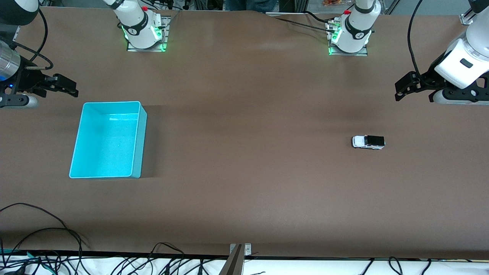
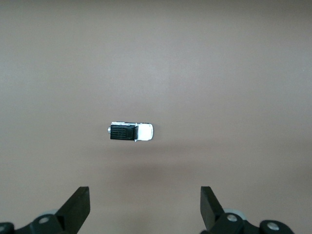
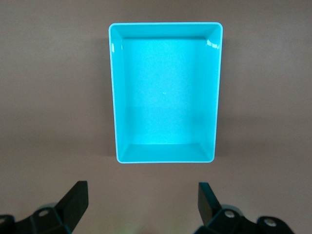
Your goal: Wind and store white jeep toy
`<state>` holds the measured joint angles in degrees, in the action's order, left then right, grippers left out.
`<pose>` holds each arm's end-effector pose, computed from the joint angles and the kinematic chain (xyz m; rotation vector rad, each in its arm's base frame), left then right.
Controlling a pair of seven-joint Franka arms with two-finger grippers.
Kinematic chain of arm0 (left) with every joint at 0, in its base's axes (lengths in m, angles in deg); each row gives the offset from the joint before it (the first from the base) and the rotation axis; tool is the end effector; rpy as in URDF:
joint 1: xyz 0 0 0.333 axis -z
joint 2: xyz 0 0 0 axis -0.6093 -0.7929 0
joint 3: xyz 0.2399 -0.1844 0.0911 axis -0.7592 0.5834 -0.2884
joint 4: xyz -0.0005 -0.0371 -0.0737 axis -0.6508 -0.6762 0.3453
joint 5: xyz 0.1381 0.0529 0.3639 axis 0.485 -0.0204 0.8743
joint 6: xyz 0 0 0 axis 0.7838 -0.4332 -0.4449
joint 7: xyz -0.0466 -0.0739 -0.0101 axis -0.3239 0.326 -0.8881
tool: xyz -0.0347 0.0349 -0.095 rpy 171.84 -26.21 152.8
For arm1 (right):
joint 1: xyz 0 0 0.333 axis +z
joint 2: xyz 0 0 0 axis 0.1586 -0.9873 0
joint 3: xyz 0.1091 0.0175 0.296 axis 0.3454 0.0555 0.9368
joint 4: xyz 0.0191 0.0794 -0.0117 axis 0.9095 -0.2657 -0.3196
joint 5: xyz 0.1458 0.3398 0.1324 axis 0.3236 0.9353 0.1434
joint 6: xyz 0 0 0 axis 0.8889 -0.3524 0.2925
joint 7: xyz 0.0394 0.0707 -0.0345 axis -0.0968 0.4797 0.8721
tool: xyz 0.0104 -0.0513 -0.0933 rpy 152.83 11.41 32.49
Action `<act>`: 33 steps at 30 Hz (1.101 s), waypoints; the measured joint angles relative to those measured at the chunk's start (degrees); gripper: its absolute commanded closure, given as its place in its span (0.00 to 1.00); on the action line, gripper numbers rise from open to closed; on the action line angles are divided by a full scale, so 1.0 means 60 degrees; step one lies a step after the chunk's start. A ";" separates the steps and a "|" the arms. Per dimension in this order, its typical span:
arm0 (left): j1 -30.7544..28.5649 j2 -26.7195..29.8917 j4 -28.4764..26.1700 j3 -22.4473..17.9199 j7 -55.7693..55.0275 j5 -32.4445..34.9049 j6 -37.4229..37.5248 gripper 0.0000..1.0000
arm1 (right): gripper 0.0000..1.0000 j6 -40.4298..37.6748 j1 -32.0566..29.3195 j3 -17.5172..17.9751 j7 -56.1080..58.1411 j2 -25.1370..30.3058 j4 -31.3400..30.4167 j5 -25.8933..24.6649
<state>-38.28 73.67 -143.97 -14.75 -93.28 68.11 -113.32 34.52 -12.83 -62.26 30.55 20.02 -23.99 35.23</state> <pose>0.5542 -0.0553 0.6075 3.1391 -0.0220 0.0177 0.5537 -0.0012 0.5679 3.1253 0.0331 -0.1485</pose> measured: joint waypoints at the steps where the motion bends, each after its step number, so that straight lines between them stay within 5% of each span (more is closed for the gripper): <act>1: 0.0000 -0.0022 0.0015 0.0000 0.0020 0.0000 0.0000 0.00 | 0.00 0.0000 0.0000 0.0000 0.0000 0.0000 0.0000 0.0000; 33: 0.0002 -0.0057 0.0043 0.0021 0.0124 0.0000 0.0008 0.00 | 0.00 0.0000 0.0000 0.0000 -0.0001 -0.0002 0.0003 0.0098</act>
<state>-38.27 73.33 -143.71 -14.62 -92.54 68.11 -113.27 34.51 -12.83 -62.26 30.55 20.01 -23.97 35.81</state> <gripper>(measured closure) 0.000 0.000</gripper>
